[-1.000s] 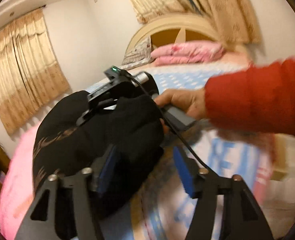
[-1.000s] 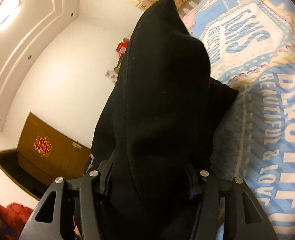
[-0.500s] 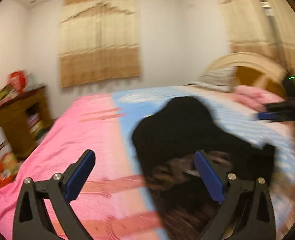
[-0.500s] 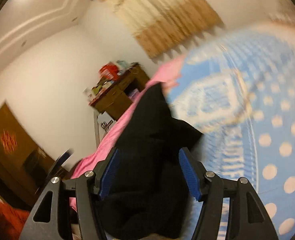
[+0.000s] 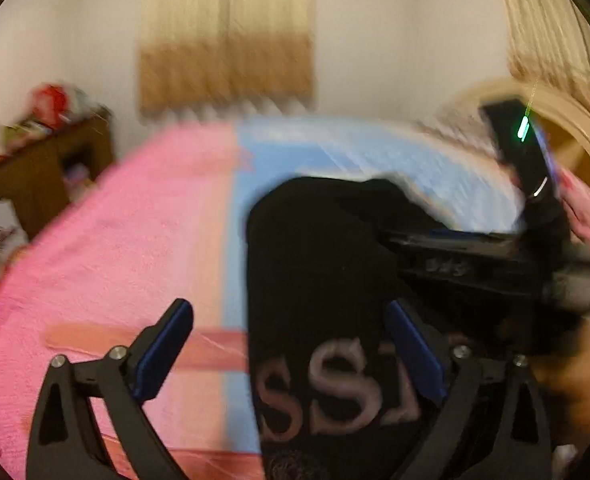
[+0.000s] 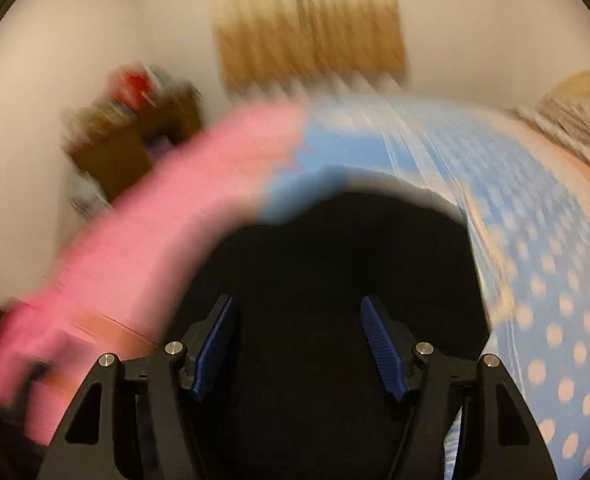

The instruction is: Fold large clothes

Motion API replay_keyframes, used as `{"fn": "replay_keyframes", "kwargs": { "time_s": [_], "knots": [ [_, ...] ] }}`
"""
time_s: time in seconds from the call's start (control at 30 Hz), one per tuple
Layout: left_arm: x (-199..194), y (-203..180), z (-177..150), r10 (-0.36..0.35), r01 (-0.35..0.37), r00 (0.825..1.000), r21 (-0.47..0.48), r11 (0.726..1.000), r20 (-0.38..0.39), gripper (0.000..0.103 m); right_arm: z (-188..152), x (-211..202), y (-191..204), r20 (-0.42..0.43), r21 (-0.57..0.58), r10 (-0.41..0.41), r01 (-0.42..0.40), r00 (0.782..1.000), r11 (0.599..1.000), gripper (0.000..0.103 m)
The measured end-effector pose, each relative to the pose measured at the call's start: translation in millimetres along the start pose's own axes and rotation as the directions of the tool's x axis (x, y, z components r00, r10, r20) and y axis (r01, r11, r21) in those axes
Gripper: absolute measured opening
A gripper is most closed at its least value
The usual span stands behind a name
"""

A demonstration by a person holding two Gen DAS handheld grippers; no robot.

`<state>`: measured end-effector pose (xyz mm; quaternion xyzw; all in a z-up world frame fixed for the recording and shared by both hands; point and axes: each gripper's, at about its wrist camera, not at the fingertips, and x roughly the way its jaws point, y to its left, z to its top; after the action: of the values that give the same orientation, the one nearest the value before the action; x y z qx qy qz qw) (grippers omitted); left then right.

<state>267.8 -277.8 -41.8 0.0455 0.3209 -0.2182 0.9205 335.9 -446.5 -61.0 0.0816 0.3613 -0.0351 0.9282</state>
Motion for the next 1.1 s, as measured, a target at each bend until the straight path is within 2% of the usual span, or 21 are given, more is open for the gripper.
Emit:
{"fn": "replay_keyframes", "kwargs": {
  "time_s": [0.07,0.1,0.13,0.2,0.3,0.37,0.4,0.47,0.5,0.57,0.6,0.63,0.67,0.73,0.8,0.87,0.9,0.93,1.0,1.03,1.1],
  "knots": [
    [0.7,0.1,-2.4,-0.009,0.009,1.000,-0.025,1.000,0.021,0.103,-9.9,-8.6,-36.5,0.056,0.179,0.069,-0.078,0.996,0.981,0.070],
    [2.7,-1.6,-4.4,-0.002,0.003,0.999,-0.033,0.999,0.032,0.103,-11.4,-13.5,-47.1,0.088,0.210,0.091,-0.107,0.992,0.972,0.071],
    [4.4,-4.2,-6.4,0.010,-0.009,0.999,-0.029,1.000,0.046,0.103,-12.7,-10.3,-53.2,0.076,0.232,0.094,-0.109,0.993,0.967,0.071],
    [7.4,-6.5,-7.5,0.036,-0.034,0.997,-0.028,0.999,0.072,0.103,-10.6,8.2,-64.9,0.003,0.283,0.167,-0.162,0.986,0.945,0.071],
    [14.1,-1.3,-5.0,0.016,-0.013,0.998,-0.054,0.998,0.058,0.103,-8.2,31.8,-77.6,-0.066,0.357,0.193,-0.157,0.979,0.921,0.071],
    [12.0,4.5,-6.0,-0.006,0.010,0.999,-0.067,0.998,0.052,0.103,-6.9,36.2,-76.5,-0.087,0.357,0.202,-0.158,0.975,0.920,0.073],
    [8.1,2.8,-9.6,-0.011,0.014,0.999,-0.064,0.998,0.053,0.103,-6.4,37.9,-78.2,-0.095,0.358,0.218,-0.171,0.971,0.918,0.073],
    [3.6,0.5,-8.9,0.000,0.003,0.998,-0.044,0.999,0.060,0.103,-4.8,37.4,-90.0,-0.095,0.417,0.303,-0.238,0.948,0.877,0.073],
    [2.4,-1.1,-9.4,0.014,-0.012,0.998,-0.030,0.999,0.066,0.103,-2.6,28.3,-97.5,-0.090,0.452,0.322,-0.249,0.942,0.857,0.073],
    [-1.8,-4.5,-10.5,0.034,-0.034,0.997,-0.010,0.999,0.075,0.103,1.7,-20.6,-105.2,0.019,0.479,0.301,-0.273,0.953,0.834,0.073],
    [-1.0,-4.6,-9.8,0.033,-0.033,0.997,-0.010,0.999,0.074,0.103,1.2,-45.3,-104.0,0.080,0.453,0.309,-0.311,0.948,0.836,0.073],
    [0.2,-3.1,-9.2,0.026,-0.025,0.997,-0.016,1.000,0.068,0.103,-1.4,-71.8,-97.1,0.116,0.392,0.314,-0.334,0.942,0.857,0.073],
    [1.5,-2.1,-8.7,0.019,-0.018,0.998,-0.022,1.000,0.061,0.103,-4.5,-85.8,-89.7,0.109,0.348,0.300,-0.319,0.948,0.881,0.073],
    [3.9,-1.9,-6.9,0.014,-0.013,0.999,-0.022,1.000,0.052,0.103,-18.7,-105.6,-68.2,0.057,0.241,0.216,-0.223,0.975,0.944,0.073],
    [2.6,-4.1,-6.8,0.017,-0.017,0.998,-0.011,1.000,0.052,0.103,-35.6,-104.4,-56.1,0.015,0.167,0.132,-0.133,0.991,0.977,0.074],
    [2.0,-3.5,-8.2,0.008,-0.008,0.999,-0.004,1.000,0.050,0.103,-61.0,-75.6,-55.2,-0.039,0.125,0.062,-0.056,0.997,0.991,0.077],
    [2.1,-3.9,-9.0,-0.001,0.001,0.999,0.002,1.000,0.043,0.103,-77.0,-57.0,-62.9,-0.040,0.148,0.090,-0.083,0.995,0.986,0.093],
    [2.8,-4.0,-9.4,-0.011,0.011,0.999,0.007,1.000,0.039,0.103,-91.3,-43.6,-80.3,0.019,0.231,0.160,-0.160,0.987,0.960,0.098],
    [4.6,-2.2,-8.5,-0.039,0.039,0.999,-0.003,0.999,0.030,0.103,-103.5,-34.5,-112.4,0.081,0.394,0.317,-0.322,0.945,0.861,0.098],
    [4.9,-3.1,-8.1,-0.039,0.040,0.999,-0.004,0.999,0.029,0.103,-104.5,-34.1,-115.2,0.085,0.398,0.327,-0.333,0.941,0.855,0.098],
    [3.3,-5.5,-9.9,-0.035,0.035,0.999,0.002,0.999,0.040,0.103,-102.3,-36.2,-107.1,0.062,0.359,0.292,-0.294,0.955,0.886,0.098]
  ]
}}
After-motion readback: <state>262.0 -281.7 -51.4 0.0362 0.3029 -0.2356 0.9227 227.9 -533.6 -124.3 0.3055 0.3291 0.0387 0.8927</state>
